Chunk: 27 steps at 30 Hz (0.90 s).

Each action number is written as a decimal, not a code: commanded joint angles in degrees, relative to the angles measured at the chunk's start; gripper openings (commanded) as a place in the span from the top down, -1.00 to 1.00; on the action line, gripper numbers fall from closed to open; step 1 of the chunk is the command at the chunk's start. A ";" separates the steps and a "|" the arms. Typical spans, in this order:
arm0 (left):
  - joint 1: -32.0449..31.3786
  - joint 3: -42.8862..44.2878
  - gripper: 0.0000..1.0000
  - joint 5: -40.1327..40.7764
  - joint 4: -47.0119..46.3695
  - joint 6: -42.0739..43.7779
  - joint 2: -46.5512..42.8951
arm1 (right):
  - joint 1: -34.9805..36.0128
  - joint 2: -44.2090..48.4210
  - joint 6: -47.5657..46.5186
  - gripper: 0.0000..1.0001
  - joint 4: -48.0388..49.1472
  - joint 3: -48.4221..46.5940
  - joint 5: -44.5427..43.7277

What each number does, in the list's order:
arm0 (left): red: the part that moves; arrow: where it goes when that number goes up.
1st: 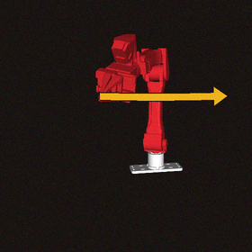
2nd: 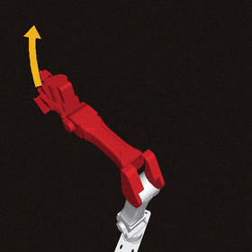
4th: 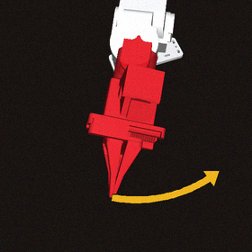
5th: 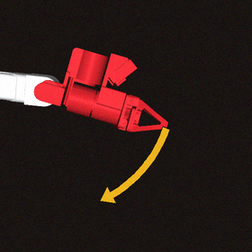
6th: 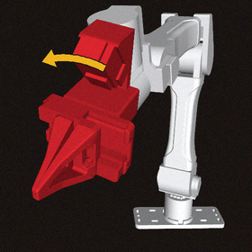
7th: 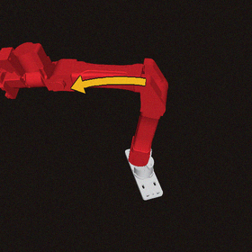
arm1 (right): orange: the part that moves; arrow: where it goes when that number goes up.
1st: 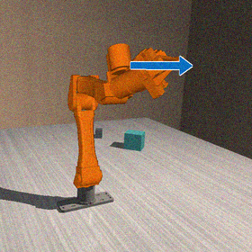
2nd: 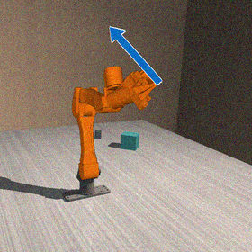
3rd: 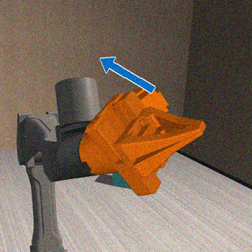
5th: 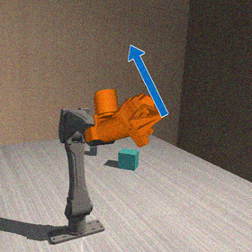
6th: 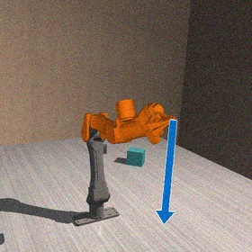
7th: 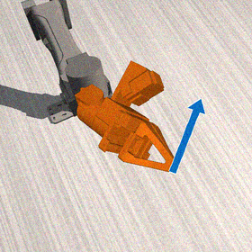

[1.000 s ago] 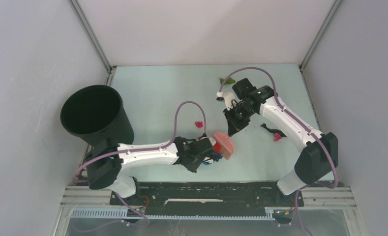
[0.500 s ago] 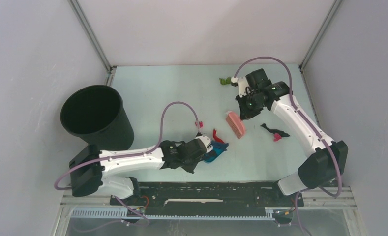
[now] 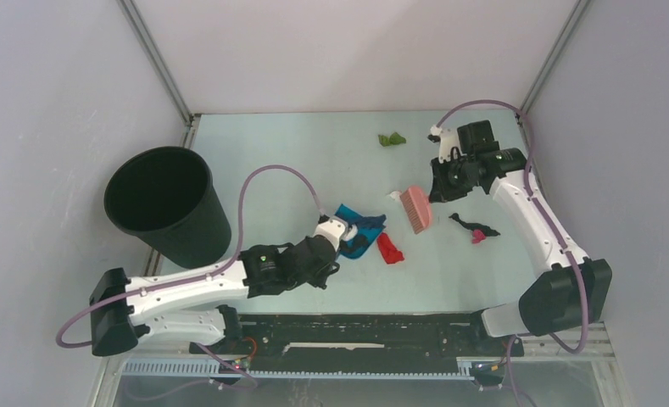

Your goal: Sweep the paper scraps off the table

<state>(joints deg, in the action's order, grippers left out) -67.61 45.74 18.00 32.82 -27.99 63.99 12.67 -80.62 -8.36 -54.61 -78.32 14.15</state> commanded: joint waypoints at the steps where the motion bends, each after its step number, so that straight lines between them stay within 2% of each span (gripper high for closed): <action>1: -0.12 1.84 1.00 8.70 -1.87 -1.74 -4.01 | -1.71 2.88 0.43 1.00 3.66 3.89 9.02; 6: 1.30 9.50 1.00 14.76 8.71 -4.63 -3.47 | -2.77 4.47 0.72 1.00 7.91 10.15 10.13; 13: 8.72 14.45 1.00 13.89 16.08 -9.33 -9.47 | -4.60 3.99 -0.20 1.00 11.53 14.92 15.72; 27: 22.21 28.39 1.00 15.07 27.89 -10.74 -17.09 | -5.50 3.77 -1.47 1.00 12.68 17.27 16.29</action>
<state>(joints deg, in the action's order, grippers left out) -48.40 70.15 30.70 57.78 -36.53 49.32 7.46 -77.34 -8.58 -45.76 -61.52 30.52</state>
